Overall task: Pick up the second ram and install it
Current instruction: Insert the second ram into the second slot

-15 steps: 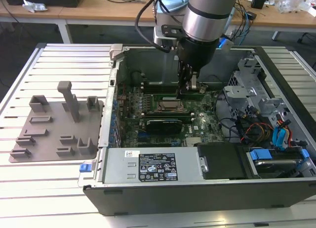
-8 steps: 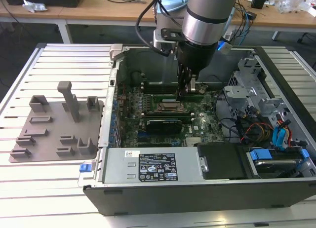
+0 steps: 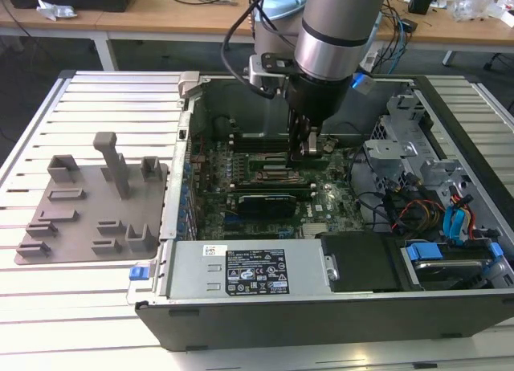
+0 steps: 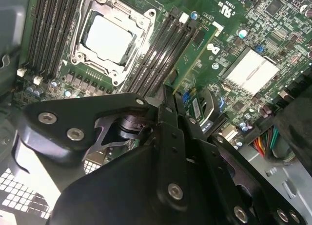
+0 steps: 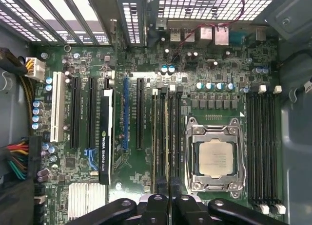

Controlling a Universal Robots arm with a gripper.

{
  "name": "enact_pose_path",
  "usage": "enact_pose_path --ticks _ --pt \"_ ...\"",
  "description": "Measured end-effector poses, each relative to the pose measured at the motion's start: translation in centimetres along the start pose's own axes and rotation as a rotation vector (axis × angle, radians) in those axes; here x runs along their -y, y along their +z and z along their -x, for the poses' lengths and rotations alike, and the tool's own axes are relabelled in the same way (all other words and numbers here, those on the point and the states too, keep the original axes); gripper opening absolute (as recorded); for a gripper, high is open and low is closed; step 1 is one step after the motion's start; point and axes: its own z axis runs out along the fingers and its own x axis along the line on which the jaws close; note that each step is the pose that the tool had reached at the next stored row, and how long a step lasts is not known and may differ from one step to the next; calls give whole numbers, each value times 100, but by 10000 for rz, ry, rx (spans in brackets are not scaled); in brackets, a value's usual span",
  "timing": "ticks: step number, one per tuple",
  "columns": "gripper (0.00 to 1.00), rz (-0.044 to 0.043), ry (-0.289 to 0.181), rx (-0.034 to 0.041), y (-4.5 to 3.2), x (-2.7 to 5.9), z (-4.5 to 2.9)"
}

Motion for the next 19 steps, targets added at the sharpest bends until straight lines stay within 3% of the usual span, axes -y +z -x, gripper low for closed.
enact_pose_path --ticks 19 --pt "13 1 0 -1 165 13 18"
